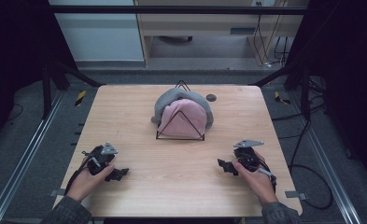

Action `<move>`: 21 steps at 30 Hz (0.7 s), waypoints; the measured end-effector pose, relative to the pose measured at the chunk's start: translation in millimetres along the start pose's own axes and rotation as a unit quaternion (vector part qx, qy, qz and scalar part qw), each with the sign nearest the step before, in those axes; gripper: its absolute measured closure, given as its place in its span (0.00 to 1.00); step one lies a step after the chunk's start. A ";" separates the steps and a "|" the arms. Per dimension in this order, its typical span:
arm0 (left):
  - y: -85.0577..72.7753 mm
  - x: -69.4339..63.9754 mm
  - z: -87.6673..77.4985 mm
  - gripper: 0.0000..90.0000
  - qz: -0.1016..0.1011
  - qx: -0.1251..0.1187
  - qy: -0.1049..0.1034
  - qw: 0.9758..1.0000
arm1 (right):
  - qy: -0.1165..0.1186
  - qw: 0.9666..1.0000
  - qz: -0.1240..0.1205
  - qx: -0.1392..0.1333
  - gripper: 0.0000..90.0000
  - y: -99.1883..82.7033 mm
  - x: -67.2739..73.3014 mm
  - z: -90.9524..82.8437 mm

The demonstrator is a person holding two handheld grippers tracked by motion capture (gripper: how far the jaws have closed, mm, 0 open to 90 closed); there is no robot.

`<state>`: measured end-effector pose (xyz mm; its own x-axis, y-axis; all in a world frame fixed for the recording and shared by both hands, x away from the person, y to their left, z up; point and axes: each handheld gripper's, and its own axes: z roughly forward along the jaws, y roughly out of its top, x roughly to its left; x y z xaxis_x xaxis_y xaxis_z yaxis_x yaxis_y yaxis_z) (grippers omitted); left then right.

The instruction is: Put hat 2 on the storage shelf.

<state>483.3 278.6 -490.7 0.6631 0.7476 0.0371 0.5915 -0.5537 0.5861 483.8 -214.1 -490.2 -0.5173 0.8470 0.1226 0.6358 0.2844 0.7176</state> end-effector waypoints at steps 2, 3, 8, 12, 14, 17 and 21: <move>-1.1 0.5 1.0 0.06 0.005 0.009 0.001 1.000 | 0.000 1.000 -0.002 0.006 0.16 -1.6 0.6 1.5; -1.4 0.5 1.4 0.05 0.003 0.009 -0.002 1.000 | 0.003 1.000 0.000 0.006 0.16 -2.0 0.9 1.7; -2.5 0.6 3.1 0.02 -0.004 0.006 -0.008 1.000 | 0.009 1.000 -0.001 0.012 0.14 -2.9 3.6 3.9; -3.8 1.4 4.1 0.00 -0.006 0.001 -0.007 1.000 | 0.011 1.000 0.001 0.026 0.12 -4.1 4.7 8.9; -4.2 1.1 4.2 0.00 -0.007 -0.001 -0.006 1.000 | 0.009 1.000 -0.009 0.025 0.10 -5.7 6.2 11.0; -5.1 1.0 4.5 0.00 -0.008 -0.005 -0.006 1.000 | -0.001 0.999 -0.024 0.020 0.06 -8.9 11.4 12.9; -5.3 0.7 4.4 0.00 -0.009 -0.005 -0.007 1.000 | -0.020 0.998 -0.060 0.017 0.03 -14.0 17.5 15.5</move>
<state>482.7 280.4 -497.4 0.6590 0.7520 0.0151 0.5984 -0.5364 0.5952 474.8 -196.3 -508.7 -0.5678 0.8231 0.0098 0.5900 0.3986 0.7021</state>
